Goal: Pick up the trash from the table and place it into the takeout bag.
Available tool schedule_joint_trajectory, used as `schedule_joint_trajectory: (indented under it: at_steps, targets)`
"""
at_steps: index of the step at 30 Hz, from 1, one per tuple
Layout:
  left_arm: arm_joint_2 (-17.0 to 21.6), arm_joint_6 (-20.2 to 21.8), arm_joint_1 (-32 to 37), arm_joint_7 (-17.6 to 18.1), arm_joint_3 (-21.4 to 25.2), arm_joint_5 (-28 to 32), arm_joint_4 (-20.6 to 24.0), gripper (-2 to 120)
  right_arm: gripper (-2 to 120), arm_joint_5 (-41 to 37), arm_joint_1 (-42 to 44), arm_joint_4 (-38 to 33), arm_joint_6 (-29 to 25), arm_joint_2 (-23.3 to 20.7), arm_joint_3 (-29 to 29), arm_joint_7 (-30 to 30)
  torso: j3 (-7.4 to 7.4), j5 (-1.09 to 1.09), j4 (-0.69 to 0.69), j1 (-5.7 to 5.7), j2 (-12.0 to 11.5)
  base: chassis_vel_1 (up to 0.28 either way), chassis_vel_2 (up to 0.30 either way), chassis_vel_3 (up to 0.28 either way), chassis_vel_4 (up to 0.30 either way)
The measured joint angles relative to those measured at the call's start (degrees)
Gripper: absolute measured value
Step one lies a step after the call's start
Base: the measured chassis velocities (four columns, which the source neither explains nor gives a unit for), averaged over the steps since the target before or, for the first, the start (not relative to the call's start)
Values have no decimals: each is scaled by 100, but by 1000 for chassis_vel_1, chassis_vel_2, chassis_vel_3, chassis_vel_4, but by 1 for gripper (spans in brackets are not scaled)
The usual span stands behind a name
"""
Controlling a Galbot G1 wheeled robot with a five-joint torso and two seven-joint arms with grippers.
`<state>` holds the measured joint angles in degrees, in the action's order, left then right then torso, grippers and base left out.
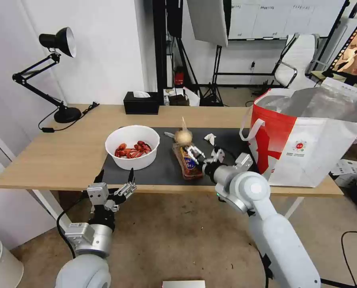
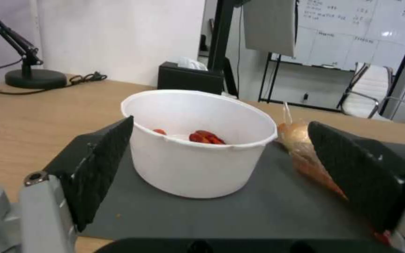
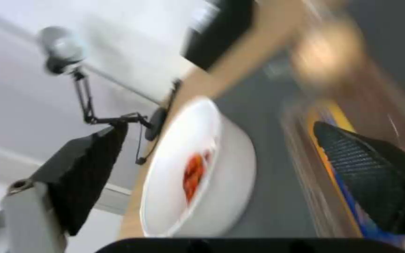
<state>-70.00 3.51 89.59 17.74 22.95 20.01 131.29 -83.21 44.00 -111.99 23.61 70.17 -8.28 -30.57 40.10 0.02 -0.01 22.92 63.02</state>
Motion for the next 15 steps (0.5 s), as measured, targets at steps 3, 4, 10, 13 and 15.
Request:
schedule_joint_trajectory:
  at_steps: [3, 4, 10, 13, 15]
  targets:
    - [38, 13, -30, 3, -4, 84, 0, 100, 91, 1549, -579, 381, -118, -541, 567, 1278, 0, -2, 2, 1, 0, 0, 0, 0, 0]
    - [69, 60, -43, 4, -11, 160, 10, 100, 86, 2205, -810, 661, -336, -766, 813, 1981, 0, -2, 2, 0, 0, 0, 0, 0, 0]
    - [199, 509, -168, 15, -145, 771, 78, 100, 66, 3895, -1873, 2127, -990, -1557, 1750, 4331, 1, -3, 1, 1, 0, 0, 0, 0, 0]
    - [245, 668, -287, 32, -237, 1084, 95, 100, 57, 4087, -2147, 2517, -1009, -1661, 2002, 4737, 1, 0, -1, 1, 0, 0, 0, 0, 0]
    - [283, 796, -398, 47, -321, 1314, 95, 100, 48, 4135, -2297, 2783, -987, -1654, 2159, 5061, 1, -2, 0, 1, 0, 0, 0, 0, 0]
